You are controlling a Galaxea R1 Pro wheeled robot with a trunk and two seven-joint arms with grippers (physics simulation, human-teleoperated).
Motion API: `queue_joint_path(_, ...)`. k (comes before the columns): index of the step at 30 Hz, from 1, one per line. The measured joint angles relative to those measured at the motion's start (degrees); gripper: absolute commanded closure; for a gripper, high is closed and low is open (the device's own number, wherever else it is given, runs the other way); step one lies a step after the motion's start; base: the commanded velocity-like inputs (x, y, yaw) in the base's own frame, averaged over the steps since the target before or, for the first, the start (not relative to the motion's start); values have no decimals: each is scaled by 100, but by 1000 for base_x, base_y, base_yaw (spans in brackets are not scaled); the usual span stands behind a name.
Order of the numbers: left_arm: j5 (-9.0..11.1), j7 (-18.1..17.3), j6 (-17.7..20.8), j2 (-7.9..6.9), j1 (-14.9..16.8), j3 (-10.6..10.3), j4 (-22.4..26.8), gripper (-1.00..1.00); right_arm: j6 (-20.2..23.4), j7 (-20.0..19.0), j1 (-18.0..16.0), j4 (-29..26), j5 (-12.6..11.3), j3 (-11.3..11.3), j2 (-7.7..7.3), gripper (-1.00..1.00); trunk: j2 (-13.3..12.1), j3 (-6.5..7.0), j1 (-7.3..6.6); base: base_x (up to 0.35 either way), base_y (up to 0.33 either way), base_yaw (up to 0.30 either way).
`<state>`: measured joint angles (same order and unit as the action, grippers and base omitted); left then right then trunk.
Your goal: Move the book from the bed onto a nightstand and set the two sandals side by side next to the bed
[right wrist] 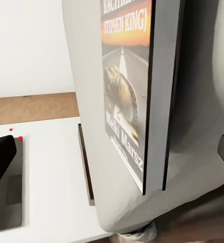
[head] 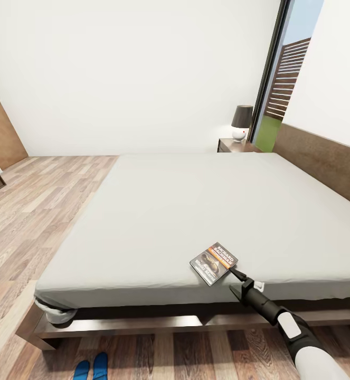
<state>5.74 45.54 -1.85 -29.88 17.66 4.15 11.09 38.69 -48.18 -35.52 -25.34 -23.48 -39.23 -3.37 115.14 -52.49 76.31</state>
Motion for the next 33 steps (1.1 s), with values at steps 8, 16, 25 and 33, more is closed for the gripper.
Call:
queue_joint_path(8,0,2,-3,0,0,0,0,-100,1,13,0,3,-2,0,4,-100,0,0,0,0,0,0)
queue_joint_path(16,0,0,-6,0,0,0,0,-100,3,20,1,7,-1,17,14,-100,0,0,0,0,0,0)
queue_joint_path(25,0,1,-4,2,0,0,0,-100,3,26,0,8,-6,124,23,-100,0,0,0,0,0,0)
queue_joint_path(33,0,2,-6,0,0,0,0,-100,1,34,1,9,-8,223,35,-100,0,0,0,0,0,0)
